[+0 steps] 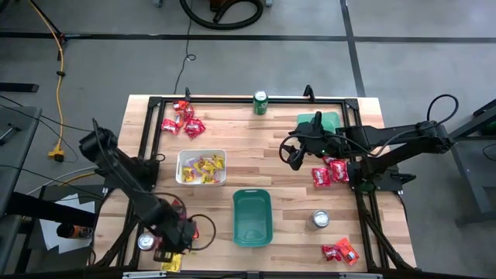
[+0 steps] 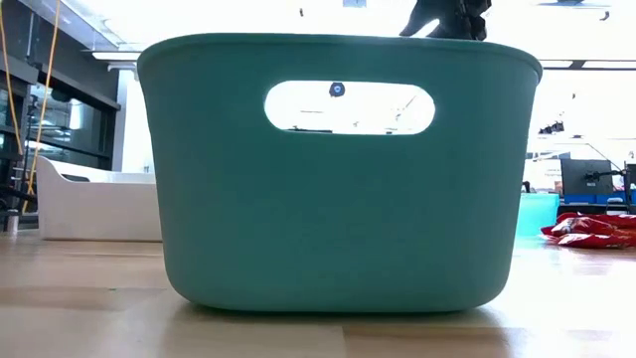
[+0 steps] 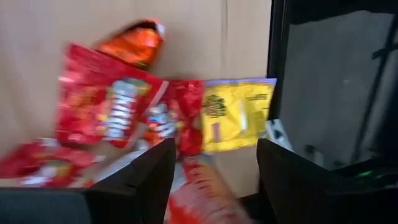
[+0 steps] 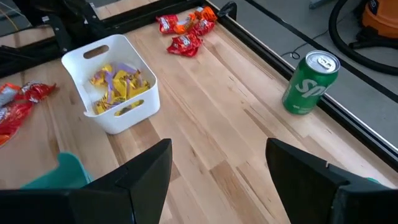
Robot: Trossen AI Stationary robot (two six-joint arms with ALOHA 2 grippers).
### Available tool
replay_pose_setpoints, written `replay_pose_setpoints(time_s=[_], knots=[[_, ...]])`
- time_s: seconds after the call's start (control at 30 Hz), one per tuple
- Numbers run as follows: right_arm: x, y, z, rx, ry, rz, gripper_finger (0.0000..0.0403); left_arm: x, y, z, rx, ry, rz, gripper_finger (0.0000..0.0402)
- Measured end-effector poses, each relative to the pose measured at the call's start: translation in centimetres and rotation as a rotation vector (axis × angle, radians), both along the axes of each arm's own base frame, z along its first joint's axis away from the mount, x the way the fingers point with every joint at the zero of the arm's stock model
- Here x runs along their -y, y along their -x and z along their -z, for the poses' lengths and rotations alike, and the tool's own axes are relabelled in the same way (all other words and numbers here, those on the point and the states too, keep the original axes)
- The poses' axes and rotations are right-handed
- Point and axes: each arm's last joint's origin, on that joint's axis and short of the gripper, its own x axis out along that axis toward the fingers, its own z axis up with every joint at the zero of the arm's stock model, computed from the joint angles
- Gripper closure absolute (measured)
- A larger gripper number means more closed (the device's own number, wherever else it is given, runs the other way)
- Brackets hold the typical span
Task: Sort candy
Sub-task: Put the yellow candy pack into the white bin
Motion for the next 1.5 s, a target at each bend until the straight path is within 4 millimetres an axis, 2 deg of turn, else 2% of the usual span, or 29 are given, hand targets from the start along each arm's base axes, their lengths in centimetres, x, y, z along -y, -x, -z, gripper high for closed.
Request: replay_pose_setpoints(time_s=[0.1,0.27,0.6,1.0,1.17,1.27,1.33,1.43,1.5], knots=[[0.0,0.0,0.0,0.000,0.000,0.000,0.0147,1.0,-0.7,1.2,-0.058,0.053,-0.030,0.0190],[0.0,0.0,0.0,-0.008,0.013,-0.010,0.0147,2.4,-1.2,2.1,-0.049,0.088,-0.044,0.0190],[0.0,0.2,0.3,-0.049,0.023,-0.015,0.0147,6.6,-0.3,3.3,0.035,0.042,0.134,0.0190],[0.0,0.3,0.3,-0.055,0.024,-0.015,0.0147,7.7,-0.1,8.0,-0.050,-0.109,0.082,0.0190],[0.0,0.3,0.3,-0.055,0.024,-0.015,0.0147,7.8,-0.3,9.0,-0.078,-0.127,0.076,0.0194],[0.0,0.3,0.3,-0.055,0.024,-0.015,0.0147,7.6,-0.6,9.1,-0.086,-0.133,0.050,0.0223],[0.0,0.3,0.3,-0.055,0.024,-0.015,0.0147,7.3,-0.8,9.0,-0.093,-0.138,0.029,0.0268],[0.0,0.3,0.3,-0.054,0.022,-0.013,0.0147,7.0,-1.2,9.1,-0.092,-0.134,0.016,0.0362],[0.0,0.3,0.3,-0.054,0.022,-0.013,0.0147,7.0,-1.4,9.1,-0.087,-0.128,0.017,0.0388]])
